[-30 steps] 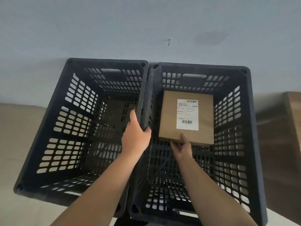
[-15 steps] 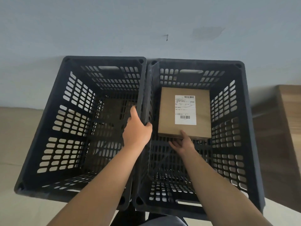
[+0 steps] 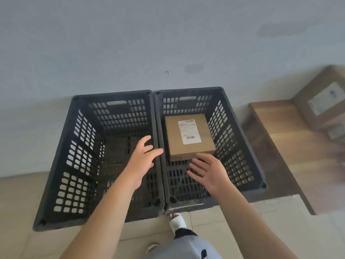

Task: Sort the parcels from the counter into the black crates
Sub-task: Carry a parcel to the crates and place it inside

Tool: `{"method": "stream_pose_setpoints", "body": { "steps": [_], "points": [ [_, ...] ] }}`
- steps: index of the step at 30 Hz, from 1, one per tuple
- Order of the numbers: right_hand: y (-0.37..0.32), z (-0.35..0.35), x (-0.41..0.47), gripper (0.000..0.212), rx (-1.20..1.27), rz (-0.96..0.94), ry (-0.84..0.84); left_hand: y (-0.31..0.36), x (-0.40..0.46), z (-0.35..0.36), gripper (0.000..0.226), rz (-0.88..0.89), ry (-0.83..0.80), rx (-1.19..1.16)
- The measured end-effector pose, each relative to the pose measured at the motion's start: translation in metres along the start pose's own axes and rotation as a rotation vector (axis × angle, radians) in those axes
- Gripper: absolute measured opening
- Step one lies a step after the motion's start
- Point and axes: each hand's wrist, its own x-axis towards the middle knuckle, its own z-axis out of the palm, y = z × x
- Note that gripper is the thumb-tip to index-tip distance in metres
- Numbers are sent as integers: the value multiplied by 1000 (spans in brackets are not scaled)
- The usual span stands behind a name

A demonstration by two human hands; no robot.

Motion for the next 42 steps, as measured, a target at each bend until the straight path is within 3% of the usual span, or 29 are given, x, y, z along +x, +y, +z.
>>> {"method": "stream_pose_setpoints", "body": {
  "steps": [4, 9, 18, 32, 42],
  "points": [
    [28, -9, -62, 29, -99, -140, 68, -19, -50, -1, 47, 57, -156, -129],
    [54, -42, -119, 25, -193, -220, 174, -39, -90, 32, 30, 62, -341, -122],
    [42, -134, -177, 21, -45, -425, 274, -33, -128, 134, 26, 62, -554, 24],
    [-29, -391, -214, 24, 284, -564, 438, -40, -158, 399, 25, 33, -645, 143],
    [-82, -467, -184, 23, 312, -524, 425, -25, -134, 493, 22, 3, -582, 137]
  ]
}}
